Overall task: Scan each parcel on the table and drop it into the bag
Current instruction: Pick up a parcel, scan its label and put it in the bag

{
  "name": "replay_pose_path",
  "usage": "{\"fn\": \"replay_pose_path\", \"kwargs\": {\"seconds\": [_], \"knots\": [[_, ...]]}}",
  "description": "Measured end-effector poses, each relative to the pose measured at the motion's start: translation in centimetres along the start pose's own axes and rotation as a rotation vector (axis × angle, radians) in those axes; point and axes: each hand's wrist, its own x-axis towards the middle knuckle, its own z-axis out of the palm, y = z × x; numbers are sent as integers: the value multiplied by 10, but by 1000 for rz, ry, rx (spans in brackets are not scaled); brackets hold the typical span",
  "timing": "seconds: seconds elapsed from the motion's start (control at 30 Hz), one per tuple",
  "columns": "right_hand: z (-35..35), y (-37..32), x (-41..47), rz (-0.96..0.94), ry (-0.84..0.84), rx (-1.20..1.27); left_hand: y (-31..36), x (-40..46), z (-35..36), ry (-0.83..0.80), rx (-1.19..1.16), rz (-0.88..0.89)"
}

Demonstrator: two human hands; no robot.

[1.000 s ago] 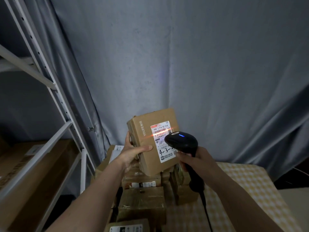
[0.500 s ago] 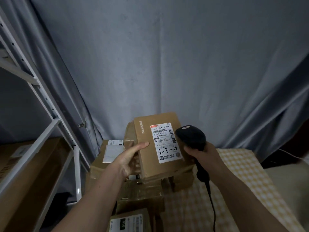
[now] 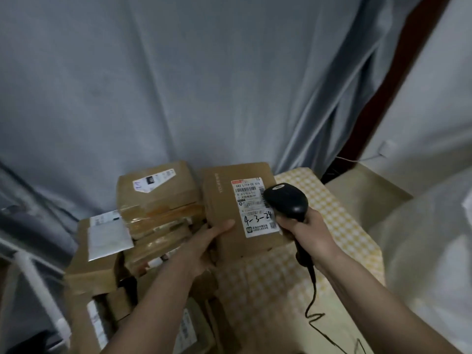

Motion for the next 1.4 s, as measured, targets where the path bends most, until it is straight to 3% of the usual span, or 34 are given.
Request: {"fn": "replay_pose_path", "kwargs": {"seconds": [0.33, 0.63, 0.83, 1.13, 1.4], "knots": [[-122, 30, -7, 87, 265, 92, -25, 44, 126, -271, 228, 47], [-323, 55, -16, 181, 516, 267, -71, 78, 345, -465, 357, -51], [-453, 72, -25, 191, 651, 253, -118, 95, 475, -606, 509, -78], [-566, 77, -32, 218, 661, 334, -146, 105, 603, -519, 412, -189], [-645, 95, -23, 230, 818, 391, -144, 145, 704, -523, 419, -342]]}}
